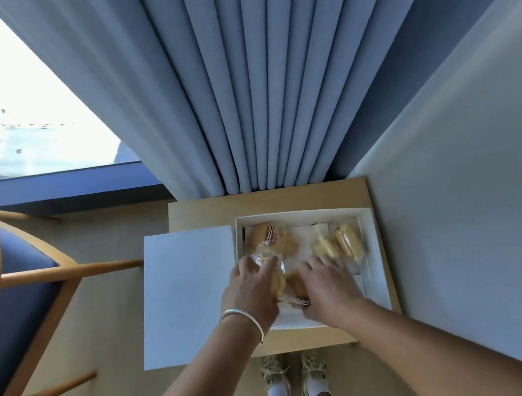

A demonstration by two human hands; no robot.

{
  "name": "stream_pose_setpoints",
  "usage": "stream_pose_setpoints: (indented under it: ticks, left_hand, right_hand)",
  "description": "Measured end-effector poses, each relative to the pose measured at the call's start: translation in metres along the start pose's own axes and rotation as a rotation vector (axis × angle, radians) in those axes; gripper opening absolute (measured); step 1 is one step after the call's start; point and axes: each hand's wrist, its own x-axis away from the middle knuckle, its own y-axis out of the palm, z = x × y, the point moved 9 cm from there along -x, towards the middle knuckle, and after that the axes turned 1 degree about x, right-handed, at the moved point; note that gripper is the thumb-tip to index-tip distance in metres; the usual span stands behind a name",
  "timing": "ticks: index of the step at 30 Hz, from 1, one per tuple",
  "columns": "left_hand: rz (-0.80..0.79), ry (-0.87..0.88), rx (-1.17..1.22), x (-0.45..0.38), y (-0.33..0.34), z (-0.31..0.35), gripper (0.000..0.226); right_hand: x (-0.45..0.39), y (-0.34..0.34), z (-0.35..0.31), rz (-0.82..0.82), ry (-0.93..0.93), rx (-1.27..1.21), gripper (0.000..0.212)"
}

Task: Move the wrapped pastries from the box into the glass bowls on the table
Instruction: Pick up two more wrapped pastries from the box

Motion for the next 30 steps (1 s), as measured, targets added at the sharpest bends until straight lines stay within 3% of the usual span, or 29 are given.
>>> stream_pose_setpoints:
  ticks: [3,10,17,24,30]
  left_hand:
    - [0.013,0.026,-0.001,0.017,-0.033,0.004,0.082]
    - [0.097,0.048,-0.050,0.046,-0.095,0.013,0.109]
    - [0.314,-0.002,-0.120,0.059,-0.194,-0.004,0.090]
    - [0.422,-0.231,-0.168,0.115,-0.229,-0.060,0.091]
    - [0.494,-0.498,-0.090,0.195,-0.227,-0.122,0.095]
  right_hand:
    - [0.018,-0.035,0.006,0.010,0.046,0.002,0.080]
    - [0.044,-0.119,0.005,0.099,0.060,0.028,0.070]
    - [0.037,-0.214,-0.044,0.292,-0.095,0.054,0.079]
    - [0.026,-0.259,-0.129,0.362,-0.356,0.108,0.065]
    - [0.031,-0.236,-0.223,0.298,-0.610,0.169,0.074]
